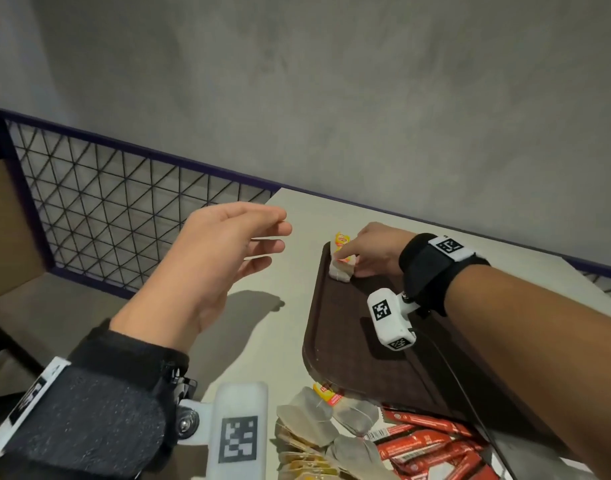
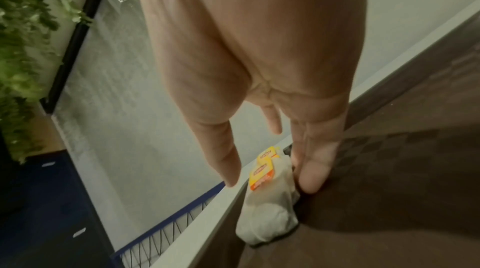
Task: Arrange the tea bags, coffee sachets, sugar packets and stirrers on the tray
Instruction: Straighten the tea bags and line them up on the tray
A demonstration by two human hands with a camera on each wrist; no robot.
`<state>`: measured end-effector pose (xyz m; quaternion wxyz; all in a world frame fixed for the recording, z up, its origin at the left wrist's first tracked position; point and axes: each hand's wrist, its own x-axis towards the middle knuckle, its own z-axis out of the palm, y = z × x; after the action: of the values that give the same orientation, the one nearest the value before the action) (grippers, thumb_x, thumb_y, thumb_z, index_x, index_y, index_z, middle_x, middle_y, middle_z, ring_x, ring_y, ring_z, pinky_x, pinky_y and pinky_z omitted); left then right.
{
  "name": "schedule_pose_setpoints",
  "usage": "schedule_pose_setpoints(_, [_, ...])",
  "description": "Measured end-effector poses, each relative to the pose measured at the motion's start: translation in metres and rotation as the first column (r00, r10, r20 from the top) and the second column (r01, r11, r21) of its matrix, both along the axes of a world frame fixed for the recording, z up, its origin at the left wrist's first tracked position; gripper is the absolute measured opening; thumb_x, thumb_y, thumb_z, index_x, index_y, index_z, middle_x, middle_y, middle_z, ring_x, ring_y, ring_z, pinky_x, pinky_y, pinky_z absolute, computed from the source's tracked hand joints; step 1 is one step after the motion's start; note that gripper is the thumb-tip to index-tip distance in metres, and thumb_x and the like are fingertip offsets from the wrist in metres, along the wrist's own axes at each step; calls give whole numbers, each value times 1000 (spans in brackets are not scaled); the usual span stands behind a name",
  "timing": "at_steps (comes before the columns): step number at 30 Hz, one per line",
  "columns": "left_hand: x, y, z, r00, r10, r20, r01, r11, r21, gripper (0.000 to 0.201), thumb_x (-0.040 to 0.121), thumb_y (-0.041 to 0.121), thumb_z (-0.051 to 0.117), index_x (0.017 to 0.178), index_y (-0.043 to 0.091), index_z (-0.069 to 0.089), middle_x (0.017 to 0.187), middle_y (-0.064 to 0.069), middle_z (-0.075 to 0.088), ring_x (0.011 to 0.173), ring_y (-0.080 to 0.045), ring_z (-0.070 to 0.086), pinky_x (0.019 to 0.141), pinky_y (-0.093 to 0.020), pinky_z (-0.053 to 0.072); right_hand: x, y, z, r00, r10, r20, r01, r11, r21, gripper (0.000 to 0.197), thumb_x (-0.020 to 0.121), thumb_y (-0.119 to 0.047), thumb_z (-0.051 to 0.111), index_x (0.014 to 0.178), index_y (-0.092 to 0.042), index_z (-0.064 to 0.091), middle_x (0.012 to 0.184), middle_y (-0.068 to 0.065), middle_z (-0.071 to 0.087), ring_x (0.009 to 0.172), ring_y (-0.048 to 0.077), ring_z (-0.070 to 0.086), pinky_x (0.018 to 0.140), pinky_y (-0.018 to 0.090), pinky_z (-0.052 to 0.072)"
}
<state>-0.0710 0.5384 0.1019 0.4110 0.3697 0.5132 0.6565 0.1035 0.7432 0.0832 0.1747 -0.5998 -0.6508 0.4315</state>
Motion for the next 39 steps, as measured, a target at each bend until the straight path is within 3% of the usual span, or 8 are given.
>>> schedule_pose_setpoints(4, [2,0,0,1000,-5,-2,5,1000,1,12,95,19,69,103,12,76,91,-3,80,82,-17,71,81,-33,54,-4,-8,-1,992,19,125,-25,999,44,68,67,-14,93,117,-9,47,113,13,59,98,27,68,73,34,61])
schedule_pose_setpoints(10, [3,3,-3,1000,-12,-4,12,1000,-12,12,96,17,68,102,11,76,90,-3,80,81,-17,71,79,-32,53,-9,-13,-1,996,58,63,-61,996,61,45,76,9,82,92,-9,44,85,13,67,84,28,72,93,45,59])
schedule_pose_setpoints(15, [3,3,-3,1000,-21,-6,21,1000,2,11,95,16,69,102,10,75,90,-4,79,80,-16,71,80,-31,56,-10,-12,-4,998,38,-52,-35,998,52,48,72,16,81,87,-10,43,97,21,66,102,40,72,92,50,59])
schedule_pose_setpoints(22, [1,1,0,999,-37,-28,37,999,15,15,93,18,72,106,10,74,93,-5,79,81,-16,72,85,-30,58,15,-40,21,971,122,206,-163,968,191,67,85,-28,81,139,-13,45,111,6,58,93,19,66,82,35,60])
schedule_pose_setpoints(27, [5,-4,4,996,-62,-62,64,998,30,23,94,21,72,113,8,72,93,-5,78,82,-17,72,89,-33,59,54,-135,51,744,553,375,-615,786,59,22,89,-26,77,110,-19,71,87,0,72,75,10,66,80,37,58])
schedule_pose_setpoints(31, [14,-10,6,988,-98,-116,101,995,19,25,95,20,71,115,5,71,92,-5,78,80,-17,72,87,-33,58,74,-200,56,558,708,434,-754,651,-92,37,78,-49,82,111,-37,70,100,-6,72,88,12,70,84,39,59])
schedule_pose_setpoints(35, [22,-20,7,981,-140,-137,143,990,11,14,96,19,70,106,10,72,89,-3,77,78,-17,70,82,-31,55,82,-240,47,550,664,506,-753,657,-43,59,64,-76,75,115,-48,60,103,-21,63,90,1,64,78,27,57])
schedule_pose_setpoints(39, [28,-25,6,971,-187,-147,191,982,7,11,96,19,69,104,12,72,91,-4,77,80,-17,71,81,-30,54,83,-256,27,651,585,484,-730,656,190,27,83,-57,73,98,-35,67,93,-14,69,83,2,64,74,32,56])
